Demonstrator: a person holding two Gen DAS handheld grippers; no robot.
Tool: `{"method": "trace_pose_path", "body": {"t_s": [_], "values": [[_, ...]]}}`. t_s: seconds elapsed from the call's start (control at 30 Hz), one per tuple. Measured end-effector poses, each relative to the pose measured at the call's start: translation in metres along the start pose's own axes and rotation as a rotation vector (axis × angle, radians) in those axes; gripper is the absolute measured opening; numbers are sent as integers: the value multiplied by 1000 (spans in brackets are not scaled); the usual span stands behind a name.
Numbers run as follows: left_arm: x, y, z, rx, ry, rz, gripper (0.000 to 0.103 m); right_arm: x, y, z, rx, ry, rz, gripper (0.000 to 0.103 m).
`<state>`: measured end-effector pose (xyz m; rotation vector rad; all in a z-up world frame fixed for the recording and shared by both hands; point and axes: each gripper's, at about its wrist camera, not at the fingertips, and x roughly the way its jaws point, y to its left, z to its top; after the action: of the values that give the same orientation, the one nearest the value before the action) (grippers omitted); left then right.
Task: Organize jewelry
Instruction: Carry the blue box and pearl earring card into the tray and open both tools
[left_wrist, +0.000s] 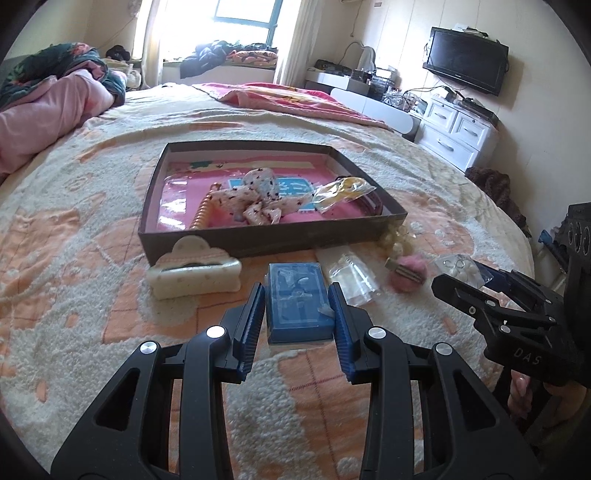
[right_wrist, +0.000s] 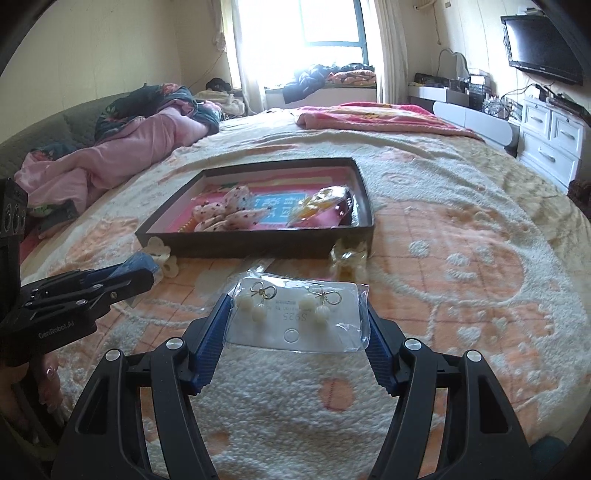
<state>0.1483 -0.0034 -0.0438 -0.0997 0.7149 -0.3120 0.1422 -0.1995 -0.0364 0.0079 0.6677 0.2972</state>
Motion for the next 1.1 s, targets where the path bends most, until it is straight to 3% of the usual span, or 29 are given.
{"method": "trace_pose_path", "body": {"t_s": [1.1], "values": [[43,-2,61,3,-28,14,27,41,-29,71,-28,-40,-11,65]]}}
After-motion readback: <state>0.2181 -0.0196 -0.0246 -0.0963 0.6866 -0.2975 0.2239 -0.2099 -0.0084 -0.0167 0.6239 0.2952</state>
